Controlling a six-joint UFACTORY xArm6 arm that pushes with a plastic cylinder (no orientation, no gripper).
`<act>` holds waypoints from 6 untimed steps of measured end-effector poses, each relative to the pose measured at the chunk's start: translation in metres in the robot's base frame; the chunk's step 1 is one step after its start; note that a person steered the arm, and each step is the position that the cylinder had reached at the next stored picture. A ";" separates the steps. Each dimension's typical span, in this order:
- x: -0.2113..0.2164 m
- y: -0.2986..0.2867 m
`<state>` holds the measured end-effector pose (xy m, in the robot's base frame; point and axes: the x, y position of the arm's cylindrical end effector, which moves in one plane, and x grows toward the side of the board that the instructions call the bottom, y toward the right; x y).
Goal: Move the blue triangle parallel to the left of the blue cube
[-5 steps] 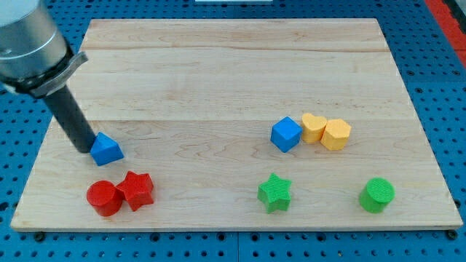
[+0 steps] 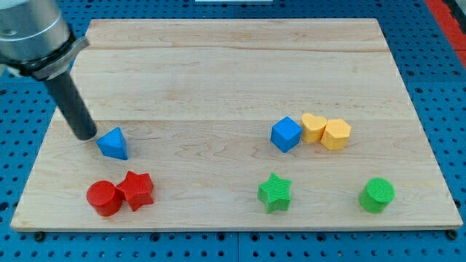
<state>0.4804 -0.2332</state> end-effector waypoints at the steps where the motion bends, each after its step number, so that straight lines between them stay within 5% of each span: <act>1: 0.023 -0.018; 6: -0.017 0.124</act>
